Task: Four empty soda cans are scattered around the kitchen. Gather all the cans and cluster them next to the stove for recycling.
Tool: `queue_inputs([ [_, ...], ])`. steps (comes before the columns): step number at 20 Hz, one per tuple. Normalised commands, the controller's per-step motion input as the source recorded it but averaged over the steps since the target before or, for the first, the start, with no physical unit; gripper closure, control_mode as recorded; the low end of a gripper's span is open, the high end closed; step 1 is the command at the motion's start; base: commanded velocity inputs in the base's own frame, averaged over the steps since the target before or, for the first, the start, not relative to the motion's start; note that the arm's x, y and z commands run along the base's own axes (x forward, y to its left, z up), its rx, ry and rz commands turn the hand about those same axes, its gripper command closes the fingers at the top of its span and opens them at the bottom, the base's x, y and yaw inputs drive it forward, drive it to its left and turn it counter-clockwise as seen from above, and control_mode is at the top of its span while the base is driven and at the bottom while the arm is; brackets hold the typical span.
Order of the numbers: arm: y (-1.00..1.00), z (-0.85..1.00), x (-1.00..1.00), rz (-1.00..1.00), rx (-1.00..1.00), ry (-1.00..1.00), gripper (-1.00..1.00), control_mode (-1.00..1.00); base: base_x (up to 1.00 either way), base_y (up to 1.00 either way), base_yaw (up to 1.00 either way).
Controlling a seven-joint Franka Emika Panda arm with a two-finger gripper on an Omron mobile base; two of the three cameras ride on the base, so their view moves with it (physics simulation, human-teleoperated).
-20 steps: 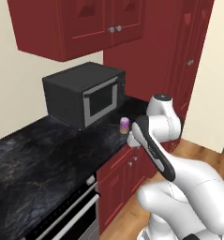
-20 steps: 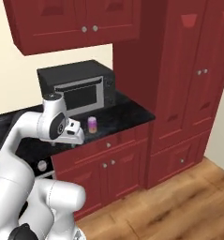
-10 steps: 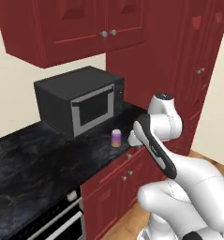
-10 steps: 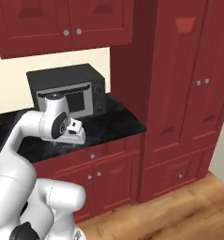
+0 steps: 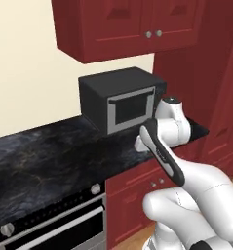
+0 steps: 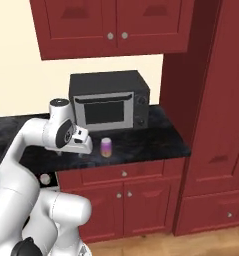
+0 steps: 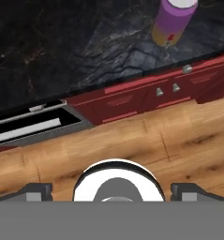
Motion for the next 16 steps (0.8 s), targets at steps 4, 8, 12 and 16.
queue_inputs([
  [4, 0.0, 0.0, 0.0, 0.0, 0.0, 0.0, -1.0, 1.0, 0.51, -0.38, 0.29],
  [8, 0.0, 0.0, 0.0, 0.0, 0.0, 0.0, -1.0, 1.0, 0.05, -0.59, 0.31],
  [12, 0.0, 0.0, 0.0, 0.0, 0.0, 0.0, -1.0, 1.0, -0.08, -0.63, 0.31],
  [16, 0.0, 0.0, 0.0, 0.0, 0.0, 0.0, -1.0, 1.0, 0.07, -0.52, 0.28],
])
